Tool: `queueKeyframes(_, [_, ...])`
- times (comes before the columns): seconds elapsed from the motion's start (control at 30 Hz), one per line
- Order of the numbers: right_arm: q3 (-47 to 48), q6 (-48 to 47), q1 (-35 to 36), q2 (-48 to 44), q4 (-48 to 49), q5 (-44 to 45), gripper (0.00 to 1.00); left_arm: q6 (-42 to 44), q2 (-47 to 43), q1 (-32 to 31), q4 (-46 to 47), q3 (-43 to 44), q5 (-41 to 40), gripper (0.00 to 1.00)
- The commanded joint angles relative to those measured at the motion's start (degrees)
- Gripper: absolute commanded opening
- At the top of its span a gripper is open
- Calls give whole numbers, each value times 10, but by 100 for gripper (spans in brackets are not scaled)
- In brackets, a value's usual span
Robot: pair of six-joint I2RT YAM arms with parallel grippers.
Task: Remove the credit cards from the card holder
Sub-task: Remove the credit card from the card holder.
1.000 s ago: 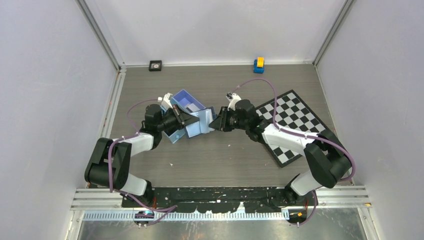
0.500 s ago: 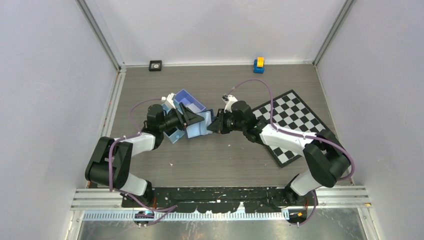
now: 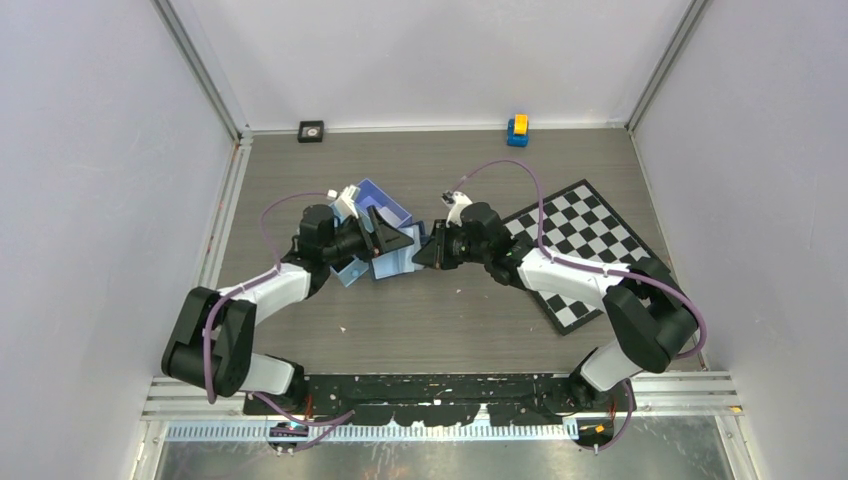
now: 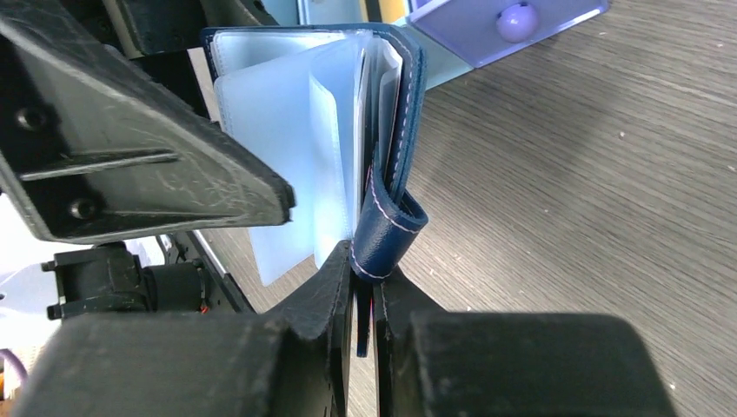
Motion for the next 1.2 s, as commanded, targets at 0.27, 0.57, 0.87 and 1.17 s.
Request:
queueKeyframes(0.27, [1,2,17,-16,98,-83,1,21,12,-8,-40,39,8,75])
queueKeyframes(0.57, [-8,7,17,-23,107,-66,23,33,-1,-7,-55,36,-7,31])
queueKeyframes(0.87, [-34,19,11,-48,124,-33,48,37,-24,0,-69,28,-29,19])
queueKeyframes(1.17, [-62,62,-29,-67,141,-2,46,23,-26,12,-56,23,-21,6])
